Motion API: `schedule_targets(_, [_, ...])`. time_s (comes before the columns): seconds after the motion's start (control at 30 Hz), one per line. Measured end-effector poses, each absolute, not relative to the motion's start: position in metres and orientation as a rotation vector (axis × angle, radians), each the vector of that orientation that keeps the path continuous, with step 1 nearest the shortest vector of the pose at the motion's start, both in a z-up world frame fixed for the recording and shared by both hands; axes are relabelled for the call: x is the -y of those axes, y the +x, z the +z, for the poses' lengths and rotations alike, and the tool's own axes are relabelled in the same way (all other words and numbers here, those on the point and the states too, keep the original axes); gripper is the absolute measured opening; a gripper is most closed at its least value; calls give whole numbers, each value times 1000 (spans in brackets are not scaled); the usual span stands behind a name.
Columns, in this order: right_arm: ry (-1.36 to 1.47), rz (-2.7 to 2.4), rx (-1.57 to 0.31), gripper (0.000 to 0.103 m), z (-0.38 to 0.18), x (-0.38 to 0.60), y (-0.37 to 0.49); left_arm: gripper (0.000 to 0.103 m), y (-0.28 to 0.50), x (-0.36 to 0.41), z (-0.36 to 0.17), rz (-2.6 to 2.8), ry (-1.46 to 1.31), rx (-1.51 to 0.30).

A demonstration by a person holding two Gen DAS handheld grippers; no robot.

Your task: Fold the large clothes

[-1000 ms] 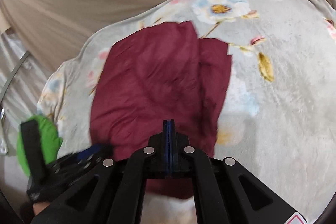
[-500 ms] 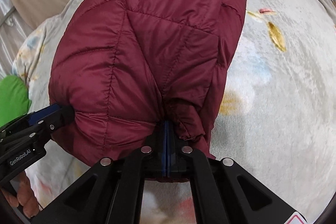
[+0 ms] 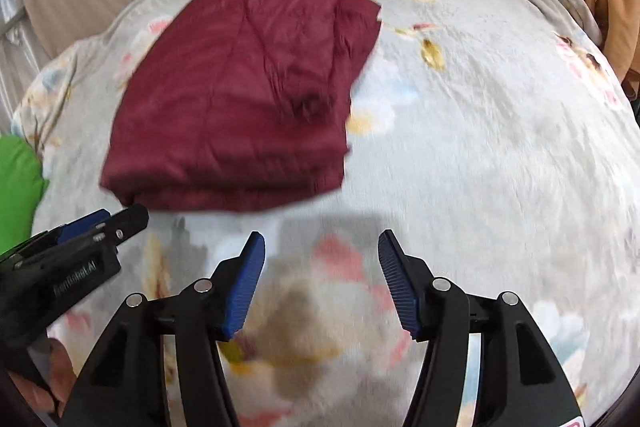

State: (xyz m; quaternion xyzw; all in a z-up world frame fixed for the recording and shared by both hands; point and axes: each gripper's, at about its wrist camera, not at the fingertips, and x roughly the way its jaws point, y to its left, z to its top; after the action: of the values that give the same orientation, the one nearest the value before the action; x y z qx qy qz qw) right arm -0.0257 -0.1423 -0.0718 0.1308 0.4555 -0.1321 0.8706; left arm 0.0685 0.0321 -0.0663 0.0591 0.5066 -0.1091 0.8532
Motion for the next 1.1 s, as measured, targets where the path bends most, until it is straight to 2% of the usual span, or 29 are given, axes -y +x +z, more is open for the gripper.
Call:
schedule_targets(0.43, [283, -291, -1029, 61, -109, 138, -48, 50, 41, -36, -109, -199, 101, -1134])
schedule_targets(0.5, [275, -278, -1038, 61, -113, 135, -49, 53, 40, -36, -112, -201, 109, -1127])
schedule_targets(0.73, [213, -273, -1042, 63, -123, 128, -48, 56, 31, -33, -120, -187, 162, -1094])
schedule_targets(0.83, [199, -271, -1033, 63, -125, 127, -51, 70, 31, -34, -122, -153, 171, -1086])
schedule_targets(0.9, [192, -263, -1025, 63, -126, 128, -52, 98, 34, -41, -126, -81, 155, -1111])
schedule_targets(0.97, [189, -251, -1020, 67, -128, 127, -54, 98, 43, -53, -130, -46, 84, -1156])
schedule_targets(1.0, [169, -242, -1025, 75, -129, 123, -53, 98, 43, -52, -130, -50, 92, -1161])
schedule_targets(1.03, [140, -233, -1033, 78, -131, 118, -52, 98, 43, -49, -130, -50, 115, -1154])
schedule_targets(1.1, [69, -254, -1026, 81, -131, 107, -50, 98, 39, -45, -130, -48, 137, -1126])
